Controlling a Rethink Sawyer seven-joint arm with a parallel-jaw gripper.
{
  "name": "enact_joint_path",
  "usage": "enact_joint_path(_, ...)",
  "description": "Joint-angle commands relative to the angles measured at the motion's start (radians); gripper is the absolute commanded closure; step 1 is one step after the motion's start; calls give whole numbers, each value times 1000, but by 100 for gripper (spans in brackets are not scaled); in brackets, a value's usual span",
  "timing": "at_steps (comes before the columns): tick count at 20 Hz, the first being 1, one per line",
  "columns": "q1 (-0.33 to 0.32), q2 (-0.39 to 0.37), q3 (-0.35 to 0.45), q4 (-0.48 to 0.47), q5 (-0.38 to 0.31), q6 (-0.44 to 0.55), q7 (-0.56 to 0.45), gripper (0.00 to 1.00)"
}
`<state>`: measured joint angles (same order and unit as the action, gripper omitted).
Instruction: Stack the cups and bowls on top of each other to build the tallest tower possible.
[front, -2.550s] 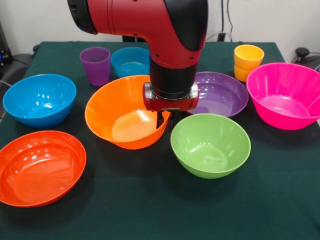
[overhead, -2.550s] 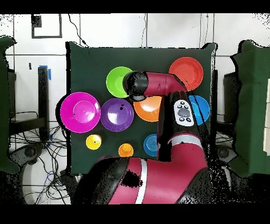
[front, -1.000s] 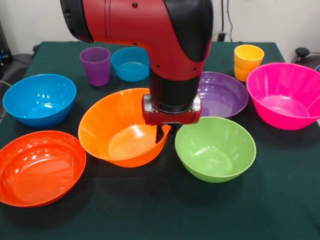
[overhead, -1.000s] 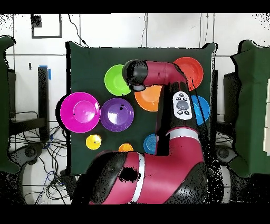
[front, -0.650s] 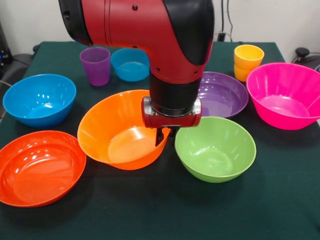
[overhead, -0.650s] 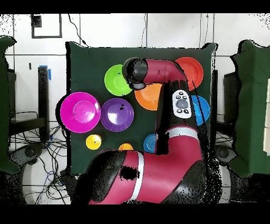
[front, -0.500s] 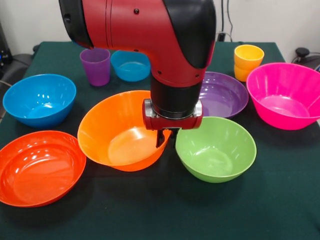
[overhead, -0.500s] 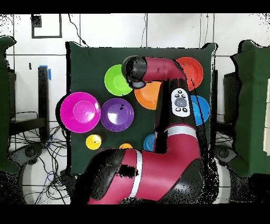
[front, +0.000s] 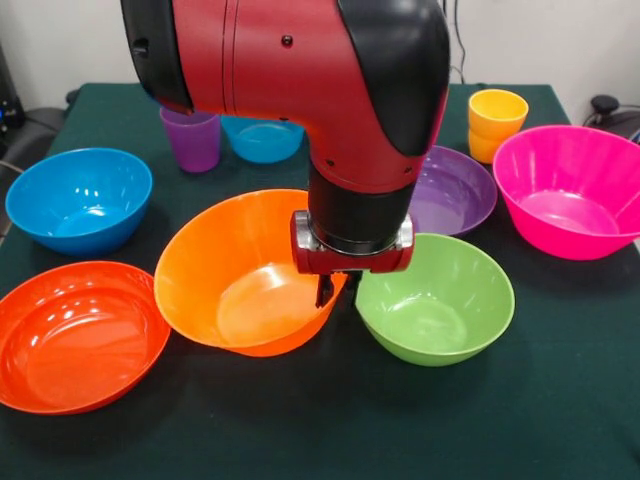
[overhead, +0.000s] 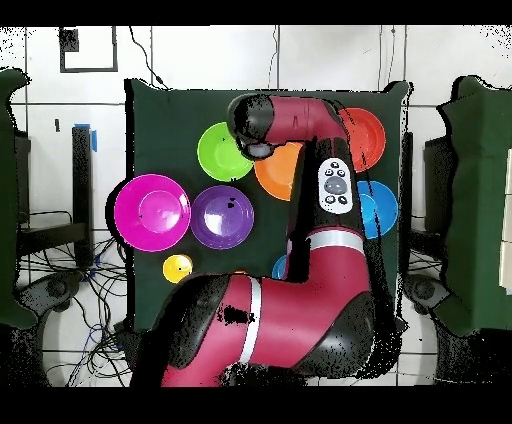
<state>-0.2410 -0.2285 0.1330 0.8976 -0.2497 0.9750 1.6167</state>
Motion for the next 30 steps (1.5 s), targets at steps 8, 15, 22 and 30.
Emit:
enact_joint_path(8,43,103,141,-186,-58,113,-263,100)
enact_joint_path(15,44,115,141,-207,-56,127,-266,100)
enact_joint_path(22,46,127,145,-233,-57,139,-272,100)
enact_joint_path(30,42,129,146,-223,-57,127,-277,100)
